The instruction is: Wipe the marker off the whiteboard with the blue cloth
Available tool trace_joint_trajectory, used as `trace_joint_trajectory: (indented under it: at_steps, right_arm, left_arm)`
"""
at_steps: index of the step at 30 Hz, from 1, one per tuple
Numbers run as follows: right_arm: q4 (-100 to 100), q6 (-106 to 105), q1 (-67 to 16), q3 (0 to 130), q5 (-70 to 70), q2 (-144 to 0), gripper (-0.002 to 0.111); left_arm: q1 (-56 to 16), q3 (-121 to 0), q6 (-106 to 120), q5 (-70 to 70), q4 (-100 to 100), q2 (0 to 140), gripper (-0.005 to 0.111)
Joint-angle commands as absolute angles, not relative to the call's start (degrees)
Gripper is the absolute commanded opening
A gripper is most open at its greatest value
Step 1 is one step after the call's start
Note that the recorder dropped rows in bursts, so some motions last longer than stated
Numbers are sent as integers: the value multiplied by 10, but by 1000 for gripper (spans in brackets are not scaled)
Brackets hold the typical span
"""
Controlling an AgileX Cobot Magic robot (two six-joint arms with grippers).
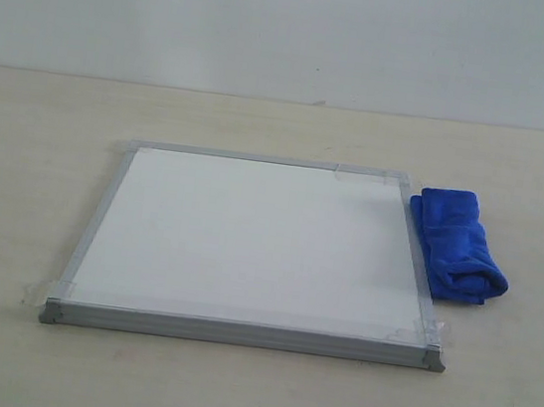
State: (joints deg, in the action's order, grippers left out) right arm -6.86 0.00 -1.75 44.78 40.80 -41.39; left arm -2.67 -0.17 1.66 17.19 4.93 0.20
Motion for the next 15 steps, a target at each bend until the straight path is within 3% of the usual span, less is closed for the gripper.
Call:
trace_joint_trajectory:
  at_steps: [1, 8, 15]
  right_arm:
    - [-69, -5, -18, 446, 401, -365, 0]
    - [-57, -32, -18, 411, 315, -234, 0]
    - [-56, -78, -18, 212, 143, -133, 0]
  left_arm:
    - [-25, 0, 18, 168, 49, 0, 5]
    - [-25, 0, 18, 168, 49, 0, 5]
    - [-25, 0, 18, 168, 49, 0, 5]
